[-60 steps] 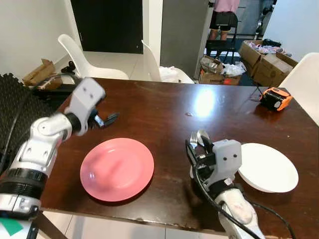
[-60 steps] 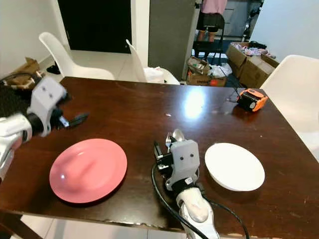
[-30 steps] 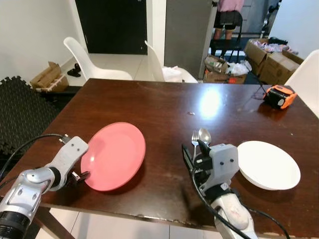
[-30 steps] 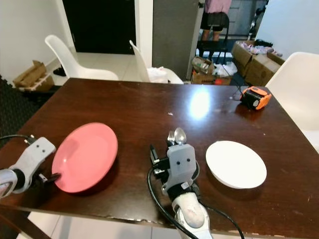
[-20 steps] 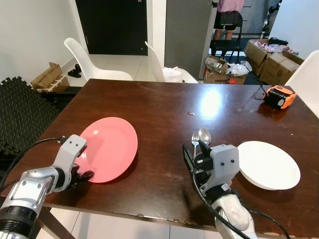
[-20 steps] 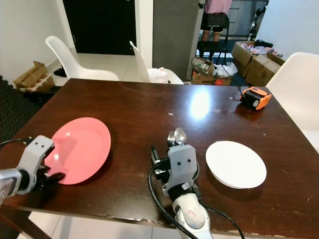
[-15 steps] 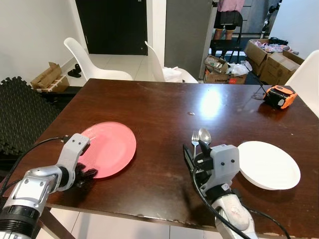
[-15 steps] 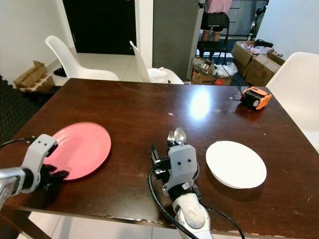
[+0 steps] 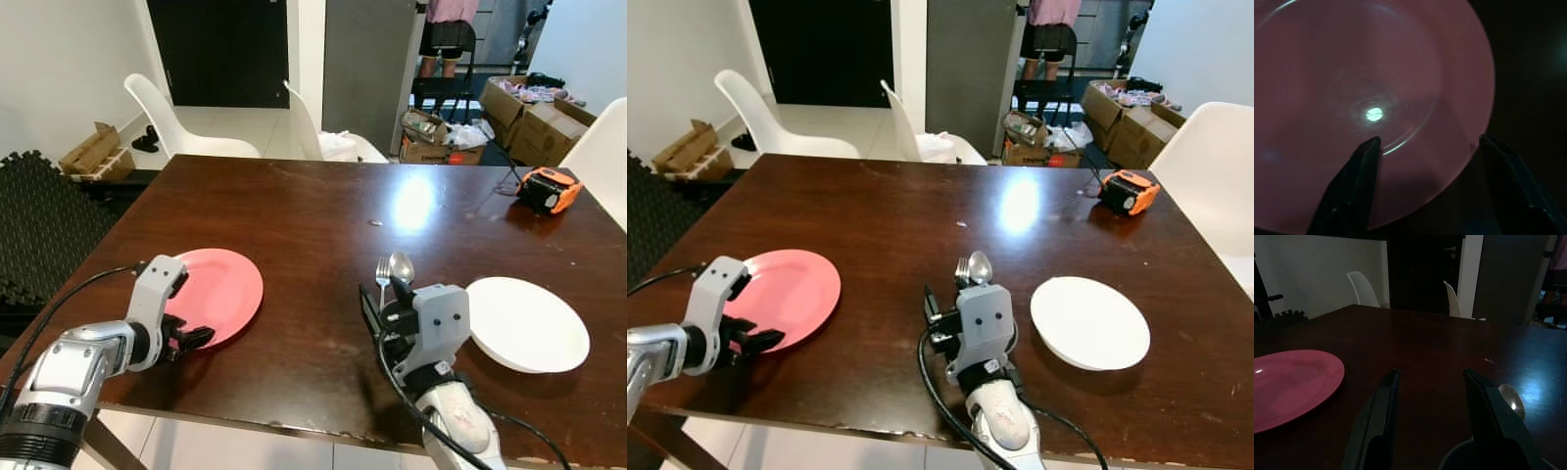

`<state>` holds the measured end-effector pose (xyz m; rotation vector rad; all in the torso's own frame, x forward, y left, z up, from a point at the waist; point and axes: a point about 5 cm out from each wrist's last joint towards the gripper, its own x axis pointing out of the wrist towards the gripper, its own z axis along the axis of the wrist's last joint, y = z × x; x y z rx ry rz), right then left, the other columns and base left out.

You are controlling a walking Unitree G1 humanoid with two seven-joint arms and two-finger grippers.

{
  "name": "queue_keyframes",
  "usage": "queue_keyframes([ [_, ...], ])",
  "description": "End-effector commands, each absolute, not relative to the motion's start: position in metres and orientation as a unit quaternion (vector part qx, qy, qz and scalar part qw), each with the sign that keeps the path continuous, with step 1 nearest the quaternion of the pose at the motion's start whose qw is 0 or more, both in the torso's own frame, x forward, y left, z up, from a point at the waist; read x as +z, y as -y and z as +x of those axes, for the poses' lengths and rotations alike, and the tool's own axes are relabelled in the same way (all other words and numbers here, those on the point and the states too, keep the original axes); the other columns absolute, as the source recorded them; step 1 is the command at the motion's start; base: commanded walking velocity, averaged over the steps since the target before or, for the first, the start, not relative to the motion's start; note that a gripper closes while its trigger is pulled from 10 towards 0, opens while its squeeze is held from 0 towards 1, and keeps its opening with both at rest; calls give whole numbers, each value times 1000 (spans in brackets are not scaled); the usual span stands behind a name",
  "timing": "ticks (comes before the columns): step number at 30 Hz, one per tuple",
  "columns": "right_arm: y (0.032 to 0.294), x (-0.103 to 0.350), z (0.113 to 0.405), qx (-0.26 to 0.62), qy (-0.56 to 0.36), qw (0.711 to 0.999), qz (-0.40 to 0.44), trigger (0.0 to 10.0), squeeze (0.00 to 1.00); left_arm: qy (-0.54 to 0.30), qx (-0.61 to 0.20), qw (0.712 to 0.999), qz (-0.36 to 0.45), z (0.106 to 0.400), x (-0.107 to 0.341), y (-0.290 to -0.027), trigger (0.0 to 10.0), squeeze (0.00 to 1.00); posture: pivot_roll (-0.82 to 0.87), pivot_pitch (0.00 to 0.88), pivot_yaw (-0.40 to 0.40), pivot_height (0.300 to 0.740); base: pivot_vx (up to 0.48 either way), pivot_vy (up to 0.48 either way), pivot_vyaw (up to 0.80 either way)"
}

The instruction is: Setting the table

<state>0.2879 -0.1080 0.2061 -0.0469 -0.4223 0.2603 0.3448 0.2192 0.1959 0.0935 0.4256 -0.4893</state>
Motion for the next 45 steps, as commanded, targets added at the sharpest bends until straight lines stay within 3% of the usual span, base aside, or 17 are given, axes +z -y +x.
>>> queue_keyframes([
  [1,108,204,286,127,208,969,-24,10000,0,-204,-247,946,48,342,191,-218,10000,1000,-15,166,129,740,0,0,0],
  [3,108,204,286,127,209,969,-23,10000,0,-177,-254,948,74,343,195,-216,10000,1000,-16,164,129,740,0,0,0],
  [4,108,204,286,127,209,969,-23,10000,0,-136,-270,947,109,341,200,-212,8941,0,-16,163,129,740,0,0,0],
  [6,108,204,286,127,209,969,-23,10000,0,-122,-276,946,118,341,201,-210,8941,0,-16,163,129,740,0,0,0],
  [7,108,204,286,126,209,969,-23,10000,0,-98,-284,943,145,340,204,-208,2275,0,-16,163,129,740,0,0,0],
  [8,108,204,286,126,209,969,-23,10000,0,-98,-284,943,145,340,204,-208,2275,0,-16,163,129,740,0,0,0],
  [9,108,204,286,126,209,970,-24,10000,0,-82,-292,939,160,338,206,-206,0,0,-17,164,130,740,0,0,0],
  [30,108,203,285,125,207,970,-22,10000,0,-51,-309,932,180,333,205,-201,0,0,-15,169,133,740,0,0,0],
  [31,108,203,285,125,207,970,-22,10000,0,-81,-285,932,208,336,196,-209,4000,0,-14,170,133,740,0,0,0],
  [32,108,203,285,125,207,970,-22,10000,0,-81,-285,932,208,336,196,-209,4000,0,-14,170,133,740,0,0,0],
  [33,108,203,285,124,207,970,-22,10000,0,-92,-275,932,216,338,193,-212,5686,0,-14,171,134,740,0,0,0],
  [34,108,203,285,124,207,970,-22,10000,0,-104,-261,938,203,340,190,-217,10000,1000,-15,173,135,740,0,0,0],
  [45,108,203,285,124,206,970,-21,10000,0,-144,-168,964,147,354,190,-241,10000,1000,-12,175,137,740,0,0,0],
])
